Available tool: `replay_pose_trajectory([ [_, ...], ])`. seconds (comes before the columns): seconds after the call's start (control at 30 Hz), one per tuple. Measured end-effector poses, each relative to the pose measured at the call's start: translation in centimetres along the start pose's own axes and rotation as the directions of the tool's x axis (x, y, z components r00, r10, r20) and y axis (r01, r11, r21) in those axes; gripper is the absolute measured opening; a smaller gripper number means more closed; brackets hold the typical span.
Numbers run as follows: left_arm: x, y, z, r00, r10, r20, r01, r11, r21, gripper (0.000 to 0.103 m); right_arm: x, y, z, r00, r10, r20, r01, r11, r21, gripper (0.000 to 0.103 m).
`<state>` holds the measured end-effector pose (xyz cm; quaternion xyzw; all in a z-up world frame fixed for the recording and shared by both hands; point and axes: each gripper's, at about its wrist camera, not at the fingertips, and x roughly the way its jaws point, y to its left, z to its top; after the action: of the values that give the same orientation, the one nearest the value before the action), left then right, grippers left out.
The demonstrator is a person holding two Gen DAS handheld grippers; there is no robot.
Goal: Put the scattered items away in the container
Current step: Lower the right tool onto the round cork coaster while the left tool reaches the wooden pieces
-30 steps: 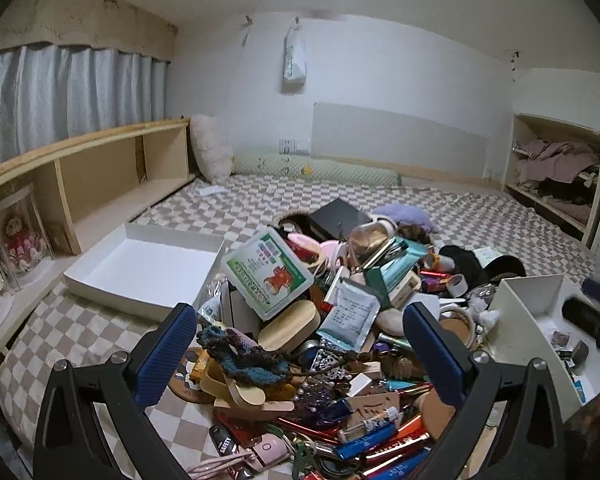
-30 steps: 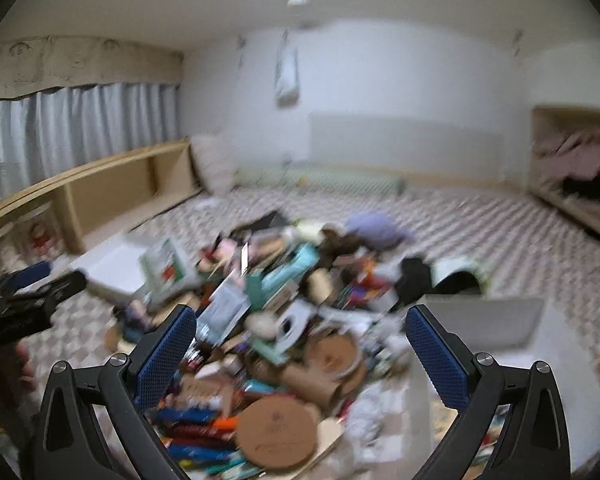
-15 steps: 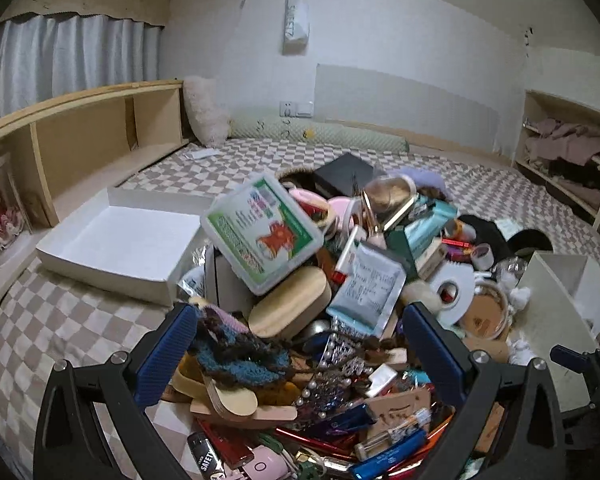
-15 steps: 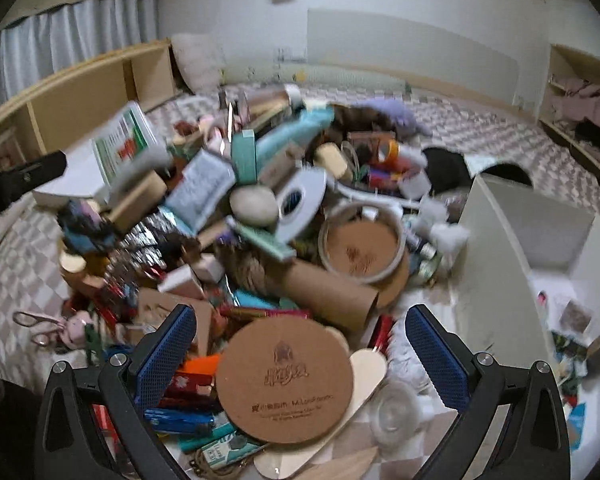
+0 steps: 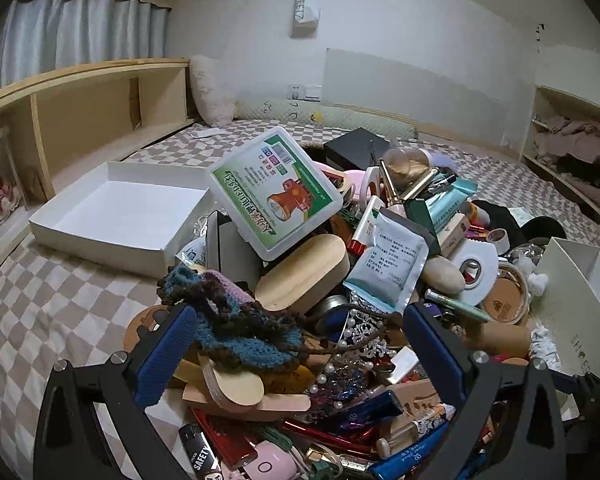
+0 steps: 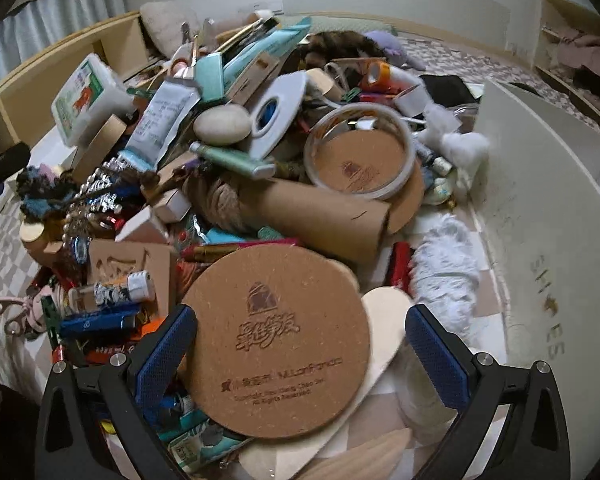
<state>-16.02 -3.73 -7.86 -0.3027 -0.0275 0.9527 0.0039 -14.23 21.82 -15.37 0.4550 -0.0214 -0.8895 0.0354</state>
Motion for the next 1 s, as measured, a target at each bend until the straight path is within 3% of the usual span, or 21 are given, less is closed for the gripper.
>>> replay_pose_trajectory([
  [0.3,0.4,-0.3,-0.1,1.000,0.006,0.008,-0.006,1.000,0.017,0.103,0.1,1.5,-0.4,1.000,-0.013,0.007,0.013,0.999,-0.043,0.103],
  [0.67,3.0,-2.9,0.2,0.999,0.031,-0.013,-0.028,0.982,0.185,0.103,-0.7,2.2,-1.5,1.000,-0.020,0.009,0.020,0.997,-0.079,0.103],
  [1.0,5.4,-2.9,0.7,0.999,0.030,-0.045,-0.020,0.979,0.201,0.103,-1.4,2.6,-2.2,0.998,-0.049,0.031,0.051,0.995,-0.085,0.103],
])
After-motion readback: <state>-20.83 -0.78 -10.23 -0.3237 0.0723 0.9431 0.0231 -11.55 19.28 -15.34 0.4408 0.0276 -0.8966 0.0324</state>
